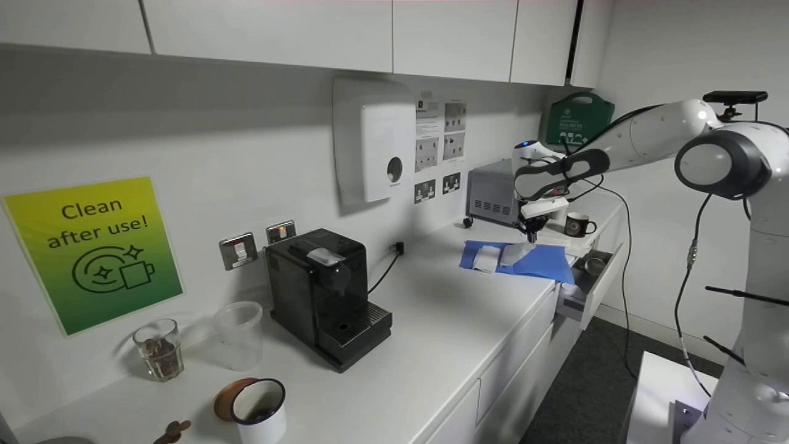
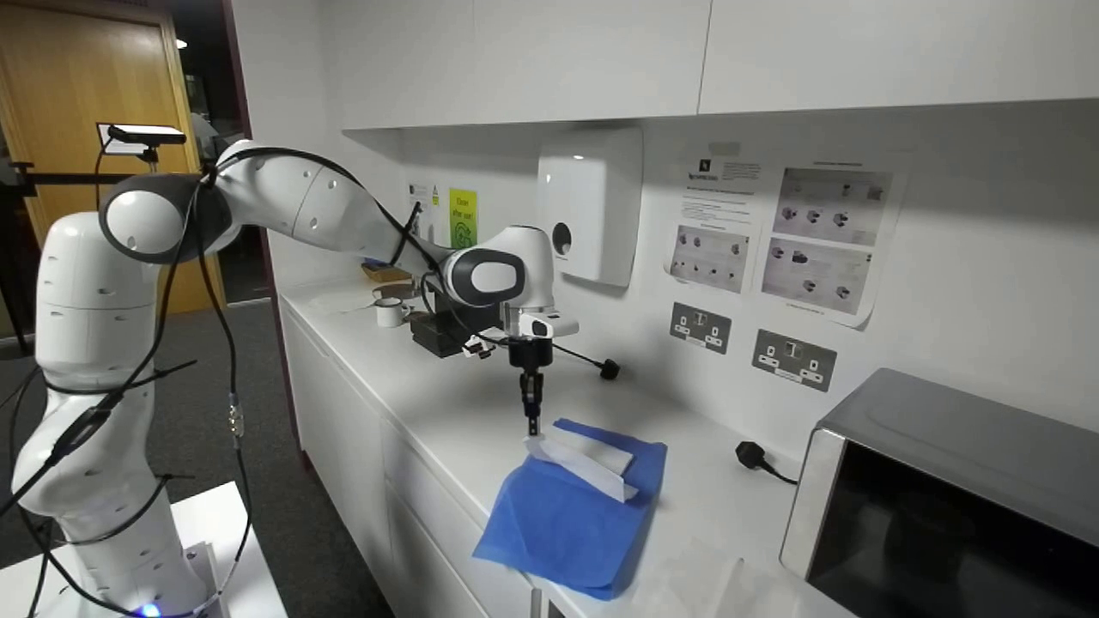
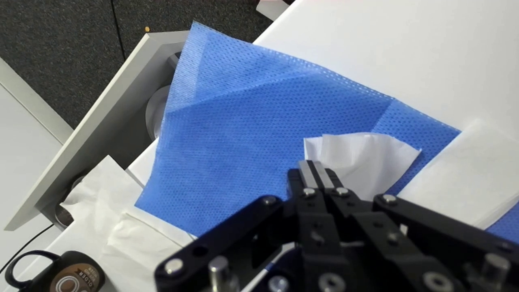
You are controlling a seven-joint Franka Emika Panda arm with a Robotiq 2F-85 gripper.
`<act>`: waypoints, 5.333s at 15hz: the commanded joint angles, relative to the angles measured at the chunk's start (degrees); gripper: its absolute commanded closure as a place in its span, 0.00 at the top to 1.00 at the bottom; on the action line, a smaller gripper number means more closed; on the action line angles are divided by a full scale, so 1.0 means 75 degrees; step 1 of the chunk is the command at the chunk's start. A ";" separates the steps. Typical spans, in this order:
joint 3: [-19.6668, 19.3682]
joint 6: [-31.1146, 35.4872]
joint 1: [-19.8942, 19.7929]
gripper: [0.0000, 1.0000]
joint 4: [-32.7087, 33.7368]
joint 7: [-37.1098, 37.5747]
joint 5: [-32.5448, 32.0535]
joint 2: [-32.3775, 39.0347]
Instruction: Pick up the napkin from the counter and put it on the blue cloth
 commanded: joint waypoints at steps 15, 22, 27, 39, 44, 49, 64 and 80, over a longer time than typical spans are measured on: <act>0.0087 -0.2478 0.0493 0.00 0.2437 0.0287 -0.0718 0.1710; 0.0065 -0.2903 0.0472 0.00 0.3310 0.0177 -0.0700 0.2309; 0.0065 -0.3562 0.0459 0.00 0.4090 0.0011 -0.0718 0.2852; 0.0055 -0.5040 0.0614 0.00 0.6217 -0.0219 -0.0897 0.4348; 0.0039 -0.5461 0.0625 0.00 0.6920 -0.0458 -0.0954 0.4735; 0.0024 -0.5642 0.0585 0.00 0.7305 -0.0665 -0.0930 0.4964; 0.0155 -0.7681 0.0315 0.00 0.8810 -0.2282 -0.0838 0.6049; -0.0022 -0.7670 0.0492 0.00 0.9846 -0.3175 -0.1217 0.6880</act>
